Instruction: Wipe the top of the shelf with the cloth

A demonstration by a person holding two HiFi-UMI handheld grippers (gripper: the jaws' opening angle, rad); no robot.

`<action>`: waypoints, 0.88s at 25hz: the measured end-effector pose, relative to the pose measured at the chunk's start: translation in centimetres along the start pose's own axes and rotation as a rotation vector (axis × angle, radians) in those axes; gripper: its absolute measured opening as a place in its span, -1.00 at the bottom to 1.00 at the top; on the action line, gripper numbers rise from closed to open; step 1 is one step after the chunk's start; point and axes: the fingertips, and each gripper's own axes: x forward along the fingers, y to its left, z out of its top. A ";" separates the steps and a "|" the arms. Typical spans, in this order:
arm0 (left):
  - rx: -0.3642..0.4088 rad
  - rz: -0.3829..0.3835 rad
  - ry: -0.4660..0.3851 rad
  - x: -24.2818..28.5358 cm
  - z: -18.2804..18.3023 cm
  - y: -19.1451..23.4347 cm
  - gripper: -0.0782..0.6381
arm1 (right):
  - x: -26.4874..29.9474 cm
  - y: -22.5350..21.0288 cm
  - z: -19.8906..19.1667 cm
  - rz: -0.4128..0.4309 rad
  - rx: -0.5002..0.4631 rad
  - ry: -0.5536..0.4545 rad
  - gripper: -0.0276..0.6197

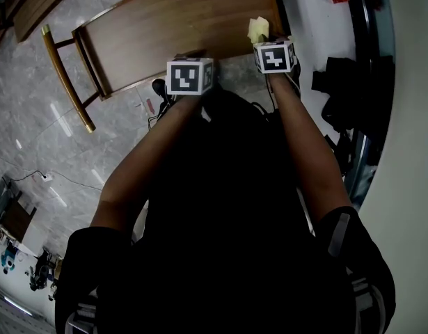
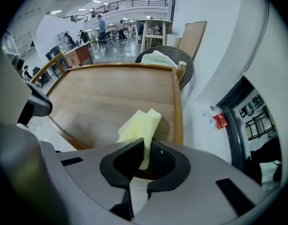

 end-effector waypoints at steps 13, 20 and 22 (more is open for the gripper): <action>-0.049 -0.019 -0.079 -2.6 0.6 2.2 -0.75 | -0.4 -1.6 0.7 -0.084 0.013 0.018 -0.78; -0.097 -0.002 -0.180 -7.3 2.1 6.8 -0.75 | -5.8 8.8 10.6 0.210 -0.001 -0.256 -0.78; -0.116 -0.008 -0.249 -10.2 3.7 7.9 -0.75 | -8.6 12.4 14.0 0.311 -0.037 -0.354 -0.78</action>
